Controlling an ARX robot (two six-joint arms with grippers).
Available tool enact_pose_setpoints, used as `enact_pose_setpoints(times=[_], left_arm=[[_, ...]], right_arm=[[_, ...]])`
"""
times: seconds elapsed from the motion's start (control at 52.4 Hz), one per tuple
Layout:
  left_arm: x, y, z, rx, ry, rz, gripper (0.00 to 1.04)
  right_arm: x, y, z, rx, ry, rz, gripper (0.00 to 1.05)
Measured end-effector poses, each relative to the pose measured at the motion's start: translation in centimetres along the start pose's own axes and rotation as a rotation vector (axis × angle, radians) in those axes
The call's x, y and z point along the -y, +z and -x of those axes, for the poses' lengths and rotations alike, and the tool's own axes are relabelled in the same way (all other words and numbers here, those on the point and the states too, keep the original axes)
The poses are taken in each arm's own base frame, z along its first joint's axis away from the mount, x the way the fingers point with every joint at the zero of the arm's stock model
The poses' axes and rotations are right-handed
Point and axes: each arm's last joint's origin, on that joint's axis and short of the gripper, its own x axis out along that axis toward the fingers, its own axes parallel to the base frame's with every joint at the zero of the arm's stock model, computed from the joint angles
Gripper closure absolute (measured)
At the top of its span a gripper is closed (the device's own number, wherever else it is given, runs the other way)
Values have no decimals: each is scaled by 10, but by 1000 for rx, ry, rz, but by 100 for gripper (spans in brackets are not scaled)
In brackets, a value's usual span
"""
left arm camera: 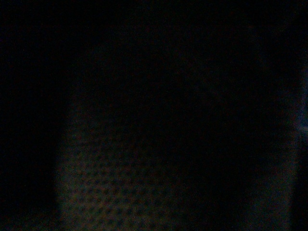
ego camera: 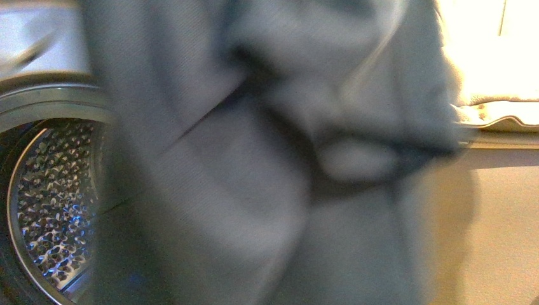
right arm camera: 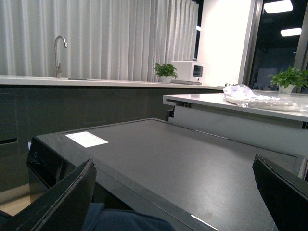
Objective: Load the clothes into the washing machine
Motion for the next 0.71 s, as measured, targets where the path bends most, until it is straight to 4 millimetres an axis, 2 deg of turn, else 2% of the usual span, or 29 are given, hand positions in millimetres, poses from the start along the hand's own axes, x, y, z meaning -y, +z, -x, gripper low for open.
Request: enact_pose_setpoints(times=[0.4,0.706], left_arm=[[-34,-24,41,-71,67,-34,95],[-40,-41,82,-89,93,-28,95]], right_arm=[[0,0,0,0,0,0,8],[0,0,0,0,0,0,8]])
